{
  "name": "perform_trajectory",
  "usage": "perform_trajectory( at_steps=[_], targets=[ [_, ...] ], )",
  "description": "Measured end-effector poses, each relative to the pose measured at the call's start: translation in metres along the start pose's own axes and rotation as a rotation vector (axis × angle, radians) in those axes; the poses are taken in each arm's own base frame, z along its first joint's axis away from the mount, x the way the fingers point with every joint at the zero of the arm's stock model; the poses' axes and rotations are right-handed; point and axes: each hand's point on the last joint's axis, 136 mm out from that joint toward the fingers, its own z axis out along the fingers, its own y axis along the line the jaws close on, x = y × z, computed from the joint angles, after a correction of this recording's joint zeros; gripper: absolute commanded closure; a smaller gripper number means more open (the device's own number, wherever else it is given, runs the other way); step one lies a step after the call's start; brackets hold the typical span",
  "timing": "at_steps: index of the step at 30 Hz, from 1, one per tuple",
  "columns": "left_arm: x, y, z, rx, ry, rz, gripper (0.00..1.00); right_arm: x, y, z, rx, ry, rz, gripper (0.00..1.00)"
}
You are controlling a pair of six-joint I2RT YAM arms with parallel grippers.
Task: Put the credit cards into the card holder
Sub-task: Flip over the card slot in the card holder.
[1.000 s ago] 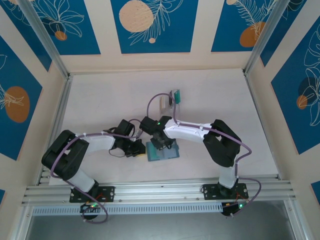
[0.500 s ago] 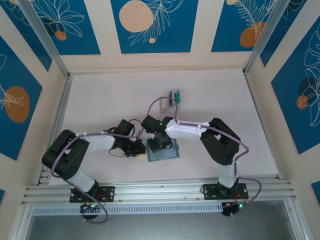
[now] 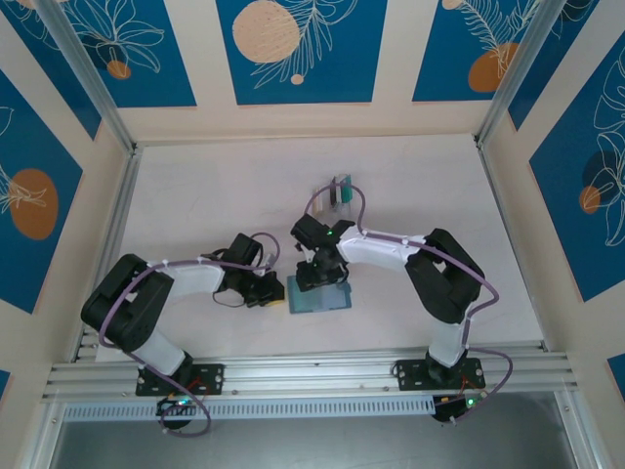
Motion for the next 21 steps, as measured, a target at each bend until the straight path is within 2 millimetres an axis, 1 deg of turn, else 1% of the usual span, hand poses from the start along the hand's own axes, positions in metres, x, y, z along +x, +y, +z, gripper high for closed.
perform_trajectory(
  at_steps=[3,5,6,8,12,13,15,17,18,21],
  targets=[
    [-0.002,-0.002,-0.003,0.004,-0.013,0.004,0.9,-0.002,-0.002,-0.011,-0.019,-0.01,0.008,0.58],
    [-0.005,-0.004,-0.007,0.01,-0.028,0.006,0.9,-0.003,-0.002,-0.015,-0.035,-0.01,0.01,0.59],
    [-0.006,-0.005,-0.01,0.014,-0.036,0.008,0.9,-0.003,-0.002,-0.015,-0.039,-0.008,0.013,0.62],
    [-0.01,-0.008,-0.017,0.026,-0.058,0.01,0.9,-0.003,-0.003,-0.017,-0.047,-0.002,0.011,0.7],
    [-0.018,-0.01,-0.031,0.038,-0.093,-0.003,0.9,-0.009,-0.005,-0.031,-0.077,-0.023,0.028,0.72],
    [-0.02,-0.01,-0.033,0.039,-0.098,-0.006,0.9,-0.014,-0.007,-0.037,-0.085,-0.039,0.037,0.71],
    [-0.027,-0.013,-0.04,0.044,-0.115,-0.007,0.89,-0.029,-0.013,-0.051,-0.096,-0.085,0.058,0.67],
    [-0.034,-0.019,-0.048,0.057,-0.138,0.003,0.88,-0.043,-0.023,-0.068,-0.101,-0.141,0.087,0.63],
    [-0.037,-0.023,-0.052,0.062,-0.146,0.006,0.88,-0.049,-0.029,-0.076,-0.101,-0.167,0.103,0.63],
    [-0.049,-0.038,-0.062,0.085,-0.176,0.034,0.87,-0.074,-0.057,-0.107,-0.081,-0.271,0.173,0.61]
  ],
)
